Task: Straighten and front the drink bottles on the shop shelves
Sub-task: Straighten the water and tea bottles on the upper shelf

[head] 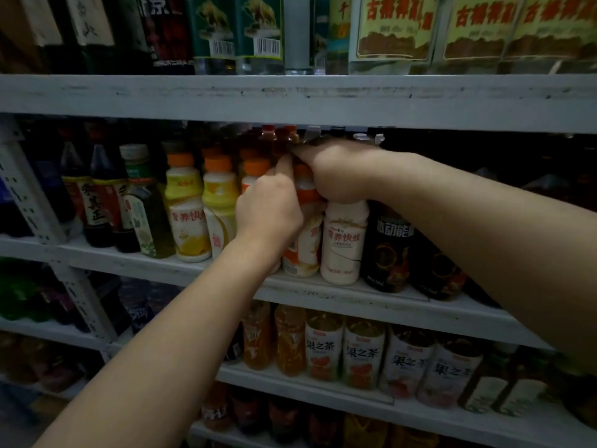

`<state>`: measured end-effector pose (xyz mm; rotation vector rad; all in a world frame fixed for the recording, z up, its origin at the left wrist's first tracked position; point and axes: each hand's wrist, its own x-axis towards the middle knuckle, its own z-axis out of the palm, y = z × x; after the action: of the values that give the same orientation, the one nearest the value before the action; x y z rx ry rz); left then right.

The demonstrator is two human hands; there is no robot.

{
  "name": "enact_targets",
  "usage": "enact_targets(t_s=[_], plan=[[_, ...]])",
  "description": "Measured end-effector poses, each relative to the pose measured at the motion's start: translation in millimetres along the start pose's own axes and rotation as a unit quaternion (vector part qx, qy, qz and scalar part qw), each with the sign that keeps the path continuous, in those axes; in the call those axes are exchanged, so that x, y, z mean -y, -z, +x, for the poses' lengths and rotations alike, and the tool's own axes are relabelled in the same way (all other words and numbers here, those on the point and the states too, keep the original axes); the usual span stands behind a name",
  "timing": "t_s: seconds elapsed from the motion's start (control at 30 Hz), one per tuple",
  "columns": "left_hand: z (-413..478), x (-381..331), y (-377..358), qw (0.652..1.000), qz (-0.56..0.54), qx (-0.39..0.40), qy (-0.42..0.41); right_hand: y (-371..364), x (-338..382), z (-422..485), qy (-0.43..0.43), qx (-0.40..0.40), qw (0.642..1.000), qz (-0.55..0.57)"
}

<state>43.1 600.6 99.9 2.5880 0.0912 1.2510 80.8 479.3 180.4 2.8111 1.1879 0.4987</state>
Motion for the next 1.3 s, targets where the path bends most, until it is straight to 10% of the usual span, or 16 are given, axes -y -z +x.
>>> enact_targets(t_s=[0.2, 0.37, 1.13, 1.3], plan=[[-0.2, 16.8, 8.0, 0.988, -0.144, 0.063, 0.001, 3.2, -4.8, 5.3, -0.007, 0.059, 0.99, 0.125], [-19.6, 50.1, 19.6, 0.985, -0.154, -0.04, -0.058, -3.5, -5.5, 11.9, -0.048, 0.042, 0.989, 0.13], [-57.1, 73.4, -8.5, 0.991, -0.123, 0.0, 0.053, -8.1, -2.0, 19.1, -0.121, -0.022, 0.986, 0.111], [-82.0, 72.4, -19.2, 0.97, -0.161, -0.008, 0.18, -7.7, 4.3, 20.4, -0.08, -0.058, 0.989, 0.109]])
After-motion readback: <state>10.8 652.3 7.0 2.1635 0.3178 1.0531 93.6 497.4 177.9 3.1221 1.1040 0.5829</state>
